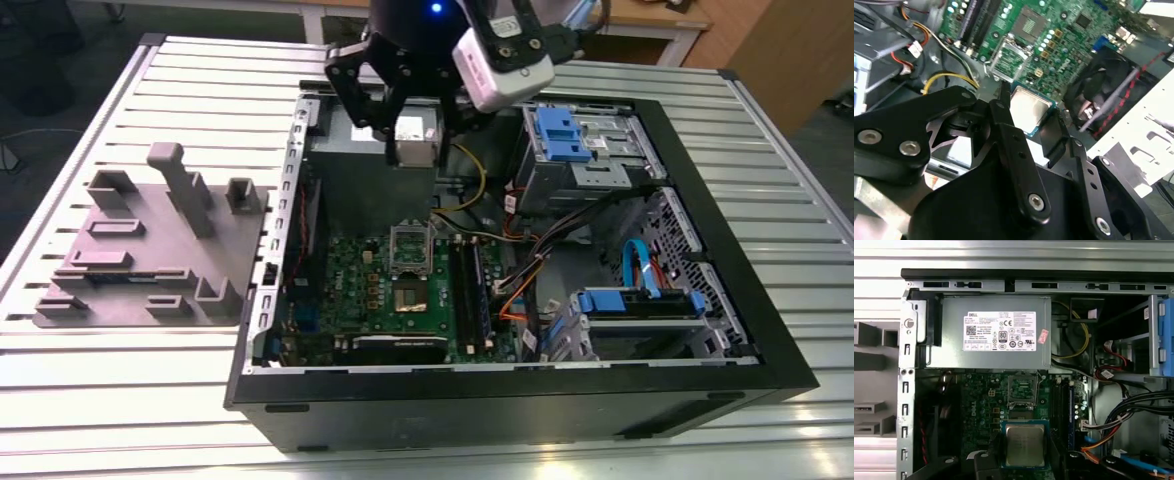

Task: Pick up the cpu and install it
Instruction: 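Pick up the cpu and move it towards the insertion slot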

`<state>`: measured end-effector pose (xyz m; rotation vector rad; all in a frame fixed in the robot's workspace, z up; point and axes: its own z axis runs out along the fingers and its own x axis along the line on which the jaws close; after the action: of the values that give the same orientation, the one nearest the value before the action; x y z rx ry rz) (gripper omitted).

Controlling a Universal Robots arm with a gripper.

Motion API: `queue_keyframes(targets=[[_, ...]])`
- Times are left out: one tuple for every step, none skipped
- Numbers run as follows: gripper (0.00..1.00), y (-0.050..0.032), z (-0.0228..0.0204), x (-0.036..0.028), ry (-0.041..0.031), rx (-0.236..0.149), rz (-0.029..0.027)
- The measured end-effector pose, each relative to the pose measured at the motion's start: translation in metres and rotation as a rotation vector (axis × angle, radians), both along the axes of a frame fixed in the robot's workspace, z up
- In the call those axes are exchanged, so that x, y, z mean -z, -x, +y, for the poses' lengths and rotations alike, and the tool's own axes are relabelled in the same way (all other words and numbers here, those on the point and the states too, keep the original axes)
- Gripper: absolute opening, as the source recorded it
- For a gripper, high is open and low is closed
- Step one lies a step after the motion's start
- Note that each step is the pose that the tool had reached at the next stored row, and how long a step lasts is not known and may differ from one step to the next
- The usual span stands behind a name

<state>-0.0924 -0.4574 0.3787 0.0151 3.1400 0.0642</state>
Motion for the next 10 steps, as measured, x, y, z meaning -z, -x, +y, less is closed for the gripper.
queue_keyframes(targets=[[0.47, -0.0039, 0.0, 0.0003, -0.0001, 0.0, 0.0003], [0.47, -0.0079, 0.0, 0.0005, -0.0001, 0.0, 0.0009], [0.47, -0.0106, 0.0, 0.0008, -0.0001, 0.0, 0.0011], [0.47, -0.0117, 0.0, 0.0011, -0.0004, 0.0, 0.001], [0.47, -0.012, -0.0001, 0.0012, -0.0003, 0.0, 0.0011], [0.47, -0.0122, -0.0001, 0.0011, -0.0001, 0.0, 0.0011], [0.47, -0.0122, 0.0, 0.001, 0.0001, 0.0, 0.0012], [0.47, -0.0127, 0.0, 0.0011, -0.0001, 0.0, 0.0011], [0.47, -0.0132, 0.0, 0.0011, -0.0001, 0.0, 0.0011], [0.47, -0.0132, 0.0, 0.0011, -0.0001, 0.0, 0.0011]])
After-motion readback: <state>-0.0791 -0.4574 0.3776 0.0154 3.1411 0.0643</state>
